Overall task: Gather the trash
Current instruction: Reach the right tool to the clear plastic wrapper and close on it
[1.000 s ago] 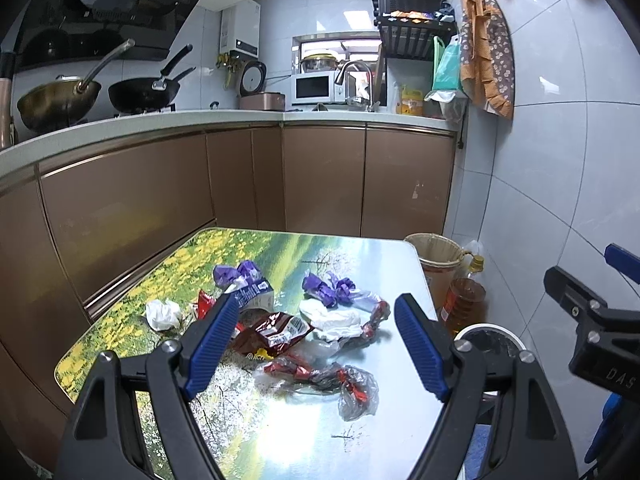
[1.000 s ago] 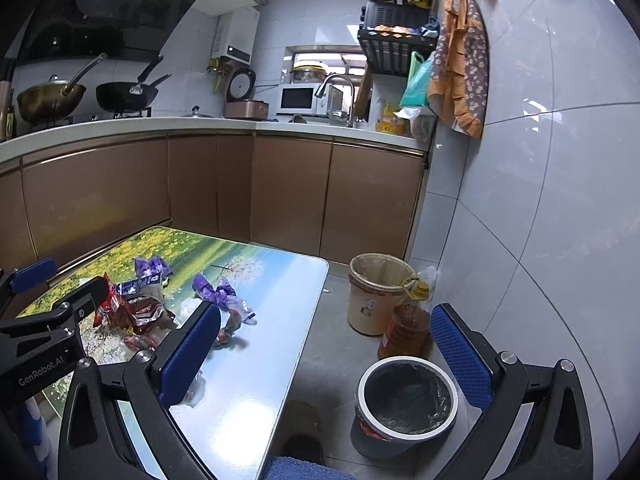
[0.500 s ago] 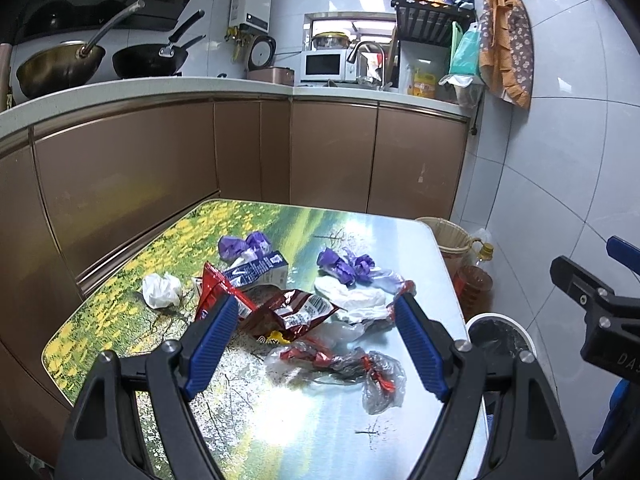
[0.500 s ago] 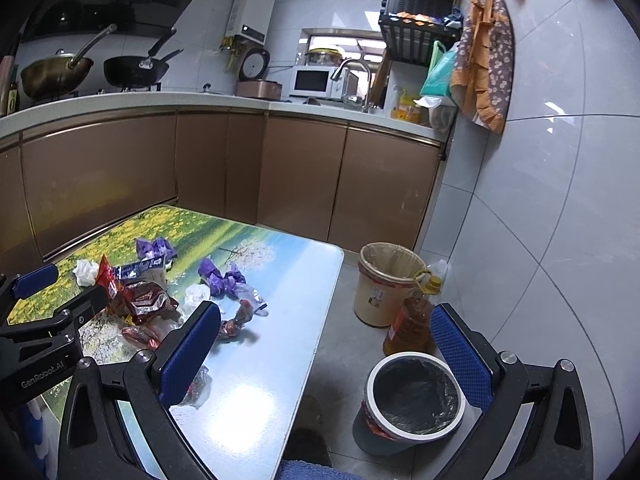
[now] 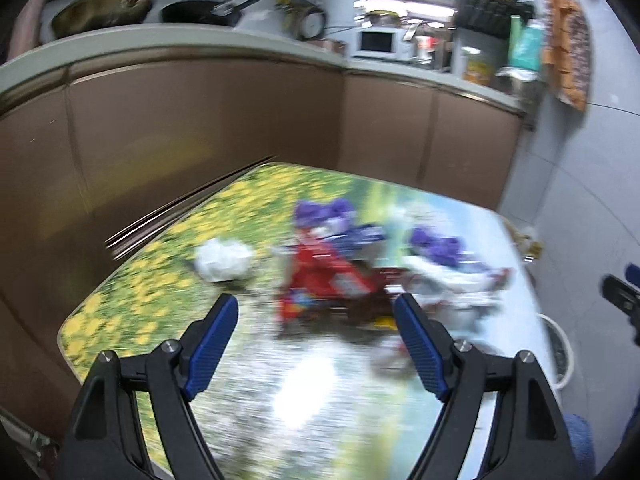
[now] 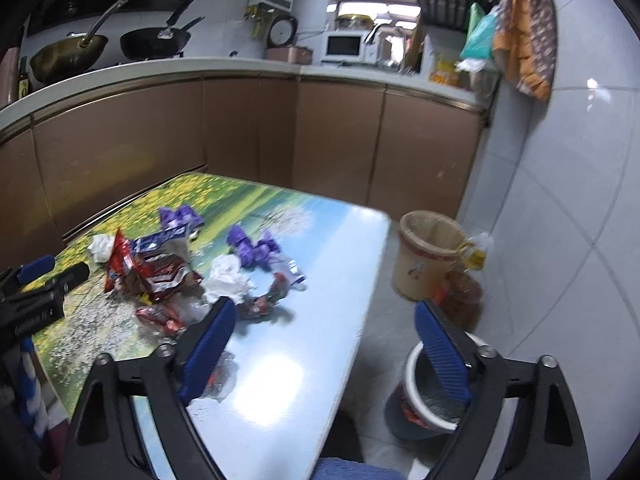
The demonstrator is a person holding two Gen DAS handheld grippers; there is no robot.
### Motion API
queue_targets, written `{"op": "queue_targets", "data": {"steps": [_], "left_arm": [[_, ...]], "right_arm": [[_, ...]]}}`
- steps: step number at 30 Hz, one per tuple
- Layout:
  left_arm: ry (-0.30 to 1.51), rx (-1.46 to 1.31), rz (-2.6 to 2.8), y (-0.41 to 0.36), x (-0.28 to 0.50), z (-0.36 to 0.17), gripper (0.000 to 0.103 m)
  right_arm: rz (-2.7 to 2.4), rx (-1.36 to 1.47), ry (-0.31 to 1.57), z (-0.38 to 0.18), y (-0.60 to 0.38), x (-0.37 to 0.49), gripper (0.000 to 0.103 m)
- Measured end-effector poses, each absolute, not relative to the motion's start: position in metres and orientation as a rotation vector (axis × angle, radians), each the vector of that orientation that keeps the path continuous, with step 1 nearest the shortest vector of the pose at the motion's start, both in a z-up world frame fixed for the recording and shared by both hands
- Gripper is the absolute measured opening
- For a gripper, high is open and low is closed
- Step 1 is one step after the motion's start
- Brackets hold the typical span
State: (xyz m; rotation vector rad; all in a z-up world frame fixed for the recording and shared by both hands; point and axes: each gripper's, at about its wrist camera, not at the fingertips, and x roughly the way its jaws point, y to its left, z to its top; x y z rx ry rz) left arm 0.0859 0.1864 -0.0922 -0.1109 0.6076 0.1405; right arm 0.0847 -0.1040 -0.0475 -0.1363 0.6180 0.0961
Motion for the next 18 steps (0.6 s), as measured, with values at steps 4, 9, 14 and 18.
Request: {"op": "queue_targets", "data": {"steps": [4,9,14,18], "left_arm": [[0.638,-0.134,0.217,0.228,0.098,-0.102,0.079],[0.692,-0.185,0.233,0.264,0.122,-0.117,0.079],[0.743,-0.226,0.222,0.289,0.150,-0.131,0.079],[0.781,-0.207,0.220,0.292,0.172,-0.139,0.079]], "right_arm": [[0.200,-0.078,0.691,-0.062,-0.098,0.103,0.065],[0.359,-0.058,0.786,-0.086,-0.075,0.120,0.059],[0.440,-0.085,0.879,-0.118,-0.049,0.133,0.059],[0.471,-0.084,0.924,-0.134,-0.039,0.143,0.059]]}}
